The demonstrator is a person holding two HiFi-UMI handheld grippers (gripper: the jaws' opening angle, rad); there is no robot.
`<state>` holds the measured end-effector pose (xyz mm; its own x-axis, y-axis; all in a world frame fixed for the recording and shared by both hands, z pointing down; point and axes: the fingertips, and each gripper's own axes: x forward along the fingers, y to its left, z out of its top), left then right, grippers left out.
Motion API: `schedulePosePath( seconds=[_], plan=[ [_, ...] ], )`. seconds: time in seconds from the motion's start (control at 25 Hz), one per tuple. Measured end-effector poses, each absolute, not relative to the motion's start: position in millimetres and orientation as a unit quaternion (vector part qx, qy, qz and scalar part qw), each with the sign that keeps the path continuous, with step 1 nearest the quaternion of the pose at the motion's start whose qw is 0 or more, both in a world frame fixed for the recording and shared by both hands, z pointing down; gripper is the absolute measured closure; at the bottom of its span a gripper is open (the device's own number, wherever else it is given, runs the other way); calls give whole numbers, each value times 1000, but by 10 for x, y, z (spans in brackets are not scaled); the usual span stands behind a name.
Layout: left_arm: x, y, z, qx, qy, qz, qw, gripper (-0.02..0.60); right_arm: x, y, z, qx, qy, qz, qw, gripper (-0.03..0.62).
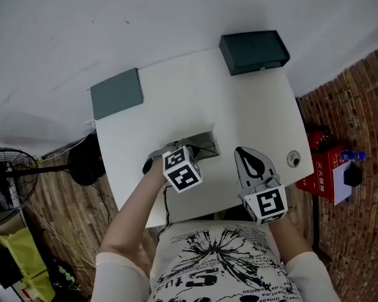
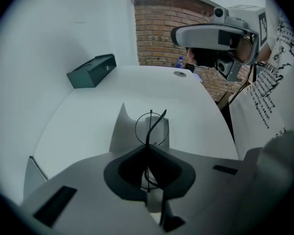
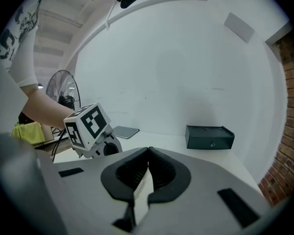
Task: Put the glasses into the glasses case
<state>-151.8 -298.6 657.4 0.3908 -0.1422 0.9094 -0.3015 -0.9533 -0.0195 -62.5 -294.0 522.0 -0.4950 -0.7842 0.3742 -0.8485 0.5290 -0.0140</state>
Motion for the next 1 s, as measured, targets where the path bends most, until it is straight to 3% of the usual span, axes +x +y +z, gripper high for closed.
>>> schedulePosePath(
  seconds=[0.6,1.0],
  plan=[
    [-1548,-2851,6773,799,-78,591,84,560,-585,-2872,5283,479,-853,106,177,579],
    [-1486,-2869,6690,821,-106,546,128,459,-580,-2814,5290,475,-853,106,187,579]
  ],
)
